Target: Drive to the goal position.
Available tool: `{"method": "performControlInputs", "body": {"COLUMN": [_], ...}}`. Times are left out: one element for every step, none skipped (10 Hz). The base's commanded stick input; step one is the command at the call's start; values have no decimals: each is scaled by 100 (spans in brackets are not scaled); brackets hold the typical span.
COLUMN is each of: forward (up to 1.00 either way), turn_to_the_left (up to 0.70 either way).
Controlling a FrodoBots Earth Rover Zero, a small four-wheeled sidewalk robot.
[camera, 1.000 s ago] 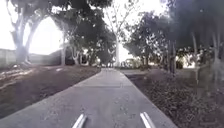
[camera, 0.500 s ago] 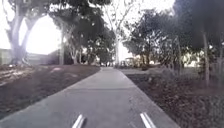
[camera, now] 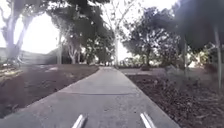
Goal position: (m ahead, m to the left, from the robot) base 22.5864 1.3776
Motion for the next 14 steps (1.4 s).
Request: {"method": "performControlInputs", "body": {"forward": [98,98,98,98,98,98,98,98,98,98,98,98,98,98], "turn_to_the_left": [0,0,0,0,0,0,0,0,0,0,0,0,0,0]}}
